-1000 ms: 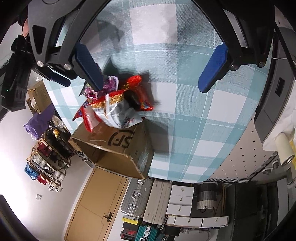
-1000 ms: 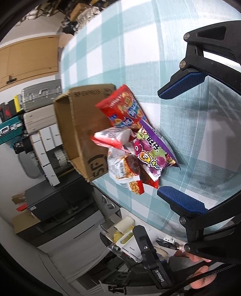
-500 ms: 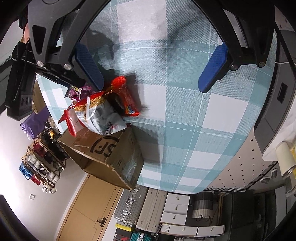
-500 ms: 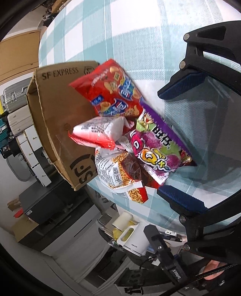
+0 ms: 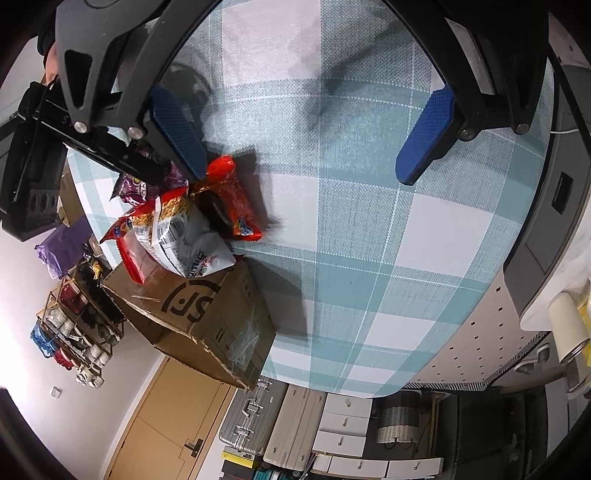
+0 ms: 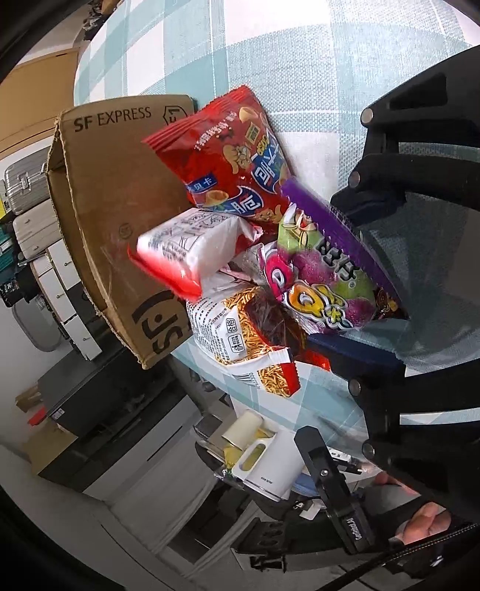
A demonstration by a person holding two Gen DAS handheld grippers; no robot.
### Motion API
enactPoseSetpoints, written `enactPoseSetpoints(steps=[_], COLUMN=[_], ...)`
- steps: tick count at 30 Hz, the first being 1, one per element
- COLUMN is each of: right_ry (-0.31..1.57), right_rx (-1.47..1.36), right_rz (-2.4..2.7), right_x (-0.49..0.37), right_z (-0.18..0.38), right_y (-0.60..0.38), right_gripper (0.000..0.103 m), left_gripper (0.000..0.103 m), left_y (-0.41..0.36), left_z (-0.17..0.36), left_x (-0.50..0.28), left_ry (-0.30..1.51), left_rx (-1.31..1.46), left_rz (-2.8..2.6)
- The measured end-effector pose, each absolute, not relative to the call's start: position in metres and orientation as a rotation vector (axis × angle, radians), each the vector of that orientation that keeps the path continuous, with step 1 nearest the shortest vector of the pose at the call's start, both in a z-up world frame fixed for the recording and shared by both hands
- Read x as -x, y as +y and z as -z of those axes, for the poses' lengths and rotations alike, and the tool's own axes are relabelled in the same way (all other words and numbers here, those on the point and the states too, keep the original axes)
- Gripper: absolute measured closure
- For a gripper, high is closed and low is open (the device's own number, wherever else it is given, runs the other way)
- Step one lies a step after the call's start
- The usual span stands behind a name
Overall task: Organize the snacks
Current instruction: 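Lower the right gripper onto the purple candy bag and close it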
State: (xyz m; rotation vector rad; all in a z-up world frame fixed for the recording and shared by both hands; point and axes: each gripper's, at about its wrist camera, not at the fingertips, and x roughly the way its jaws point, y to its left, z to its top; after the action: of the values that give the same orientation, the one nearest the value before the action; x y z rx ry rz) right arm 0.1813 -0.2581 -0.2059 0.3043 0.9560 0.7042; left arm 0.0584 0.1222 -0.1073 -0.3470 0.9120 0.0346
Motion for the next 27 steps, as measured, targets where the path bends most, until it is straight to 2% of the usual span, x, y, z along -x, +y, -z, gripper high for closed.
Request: enactPoseSetpoints(steps=[27], right_ry=[0.911], right_rx=[-0.378], right_rz=[-0.681], right_x=[-0.153], right_z=[0.196], right_y=[-0.323], right_gripper=[0.054], left_gripper=[0.001], left_y=[0.076], left_z=[0.088], left_x=[-0.08], left_ry=[0.917], left_rx=[0.278], left_rz=[0.044])
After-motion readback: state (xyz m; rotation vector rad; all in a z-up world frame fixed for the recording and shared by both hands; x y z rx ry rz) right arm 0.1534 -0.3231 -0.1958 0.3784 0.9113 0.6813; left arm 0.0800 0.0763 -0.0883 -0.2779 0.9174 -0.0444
